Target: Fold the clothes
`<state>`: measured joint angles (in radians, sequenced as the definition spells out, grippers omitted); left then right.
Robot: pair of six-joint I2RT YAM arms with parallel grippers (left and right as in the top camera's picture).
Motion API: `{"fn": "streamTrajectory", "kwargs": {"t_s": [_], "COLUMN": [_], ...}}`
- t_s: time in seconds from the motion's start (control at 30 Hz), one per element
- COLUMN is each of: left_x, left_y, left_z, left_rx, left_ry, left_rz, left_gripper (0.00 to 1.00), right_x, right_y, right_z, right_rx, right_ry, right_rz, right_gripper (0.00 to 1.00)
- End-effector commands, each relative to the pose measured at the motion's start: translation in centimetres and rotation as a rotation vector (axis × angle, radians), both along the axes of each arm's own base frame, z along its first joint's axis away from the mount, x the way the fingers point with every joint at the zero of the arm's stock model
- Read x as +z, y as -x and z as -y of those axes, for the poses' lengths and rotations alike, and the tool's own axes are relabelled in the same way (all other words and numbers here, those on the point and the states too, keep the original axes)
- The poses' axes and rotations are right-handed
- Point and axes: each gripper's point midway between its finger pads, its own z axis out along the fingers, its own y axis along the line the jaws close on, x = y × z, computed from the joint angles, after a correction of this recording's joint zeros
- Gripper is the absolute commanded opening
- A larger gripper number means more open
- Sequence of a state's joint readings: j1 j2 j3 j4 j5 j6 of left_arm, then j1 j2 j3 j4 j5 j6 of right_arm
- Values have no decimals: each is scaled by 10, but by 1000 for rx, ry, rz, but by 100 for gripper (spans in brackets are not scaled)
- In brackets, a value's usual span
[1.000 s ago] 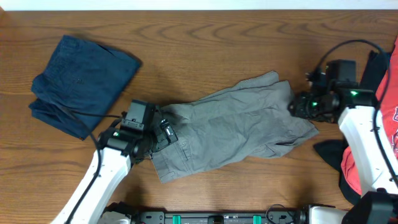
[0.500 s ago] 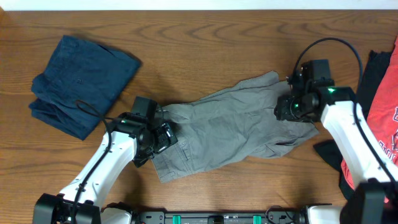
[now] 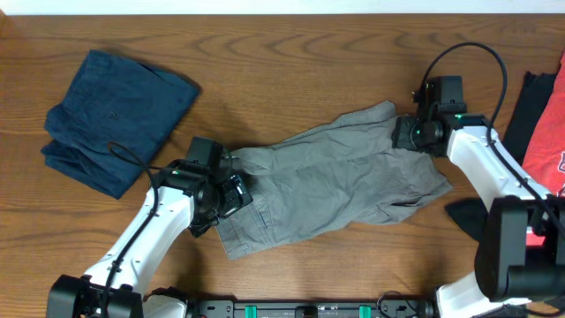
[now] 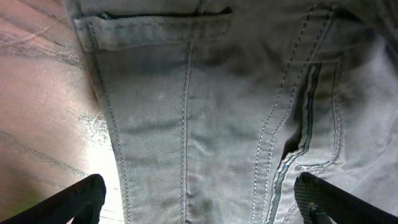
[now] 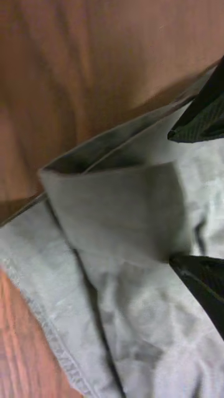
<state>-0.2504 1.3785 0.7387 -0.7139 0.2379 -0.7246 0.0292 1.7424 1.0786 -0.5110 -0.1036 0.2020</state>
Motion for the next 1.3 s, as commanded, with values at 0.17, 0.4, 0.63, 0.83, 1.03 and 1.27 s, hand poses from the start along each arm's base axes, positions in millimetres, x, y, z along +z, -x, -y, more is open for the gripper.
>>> {"fn": "streamTrajectory", "kwargs": {"t_s": [0.17, 0.4, 0.63, 0.83, 1.03, 1.27], "left_x": [-3, -3, -3, -3, -1, 28], "left_y": [4, 4, 5, 7, 5, -10], "left_z": [-1, -1, -1, -2, -1, 2], "left_rx": [-13, -13, -13, -13, -36, -123], "left_ry": [1, 1, 0, -1, -1, 13], "left_rz": [-11, -11, -15, -22, -8, 124], "left_gripper": [98, 98, 98, 98, 98, 98], "right_x": [-16, 67, 74, 47, 20, 14], "right_y": [-2, -38, -78, -46, 21, 66], "right_z": [-20, -26, 35, 30, 50, 65], "right_rx": [71, 5, -306, -228, -263, -268], "right_ry": [-97, -369, -257, -204, -58, 45], "right_rz": [-27, 141, 273, 116, -159, -330], "right_gripper": [1, 1, 49, 54, 43, 45]}}
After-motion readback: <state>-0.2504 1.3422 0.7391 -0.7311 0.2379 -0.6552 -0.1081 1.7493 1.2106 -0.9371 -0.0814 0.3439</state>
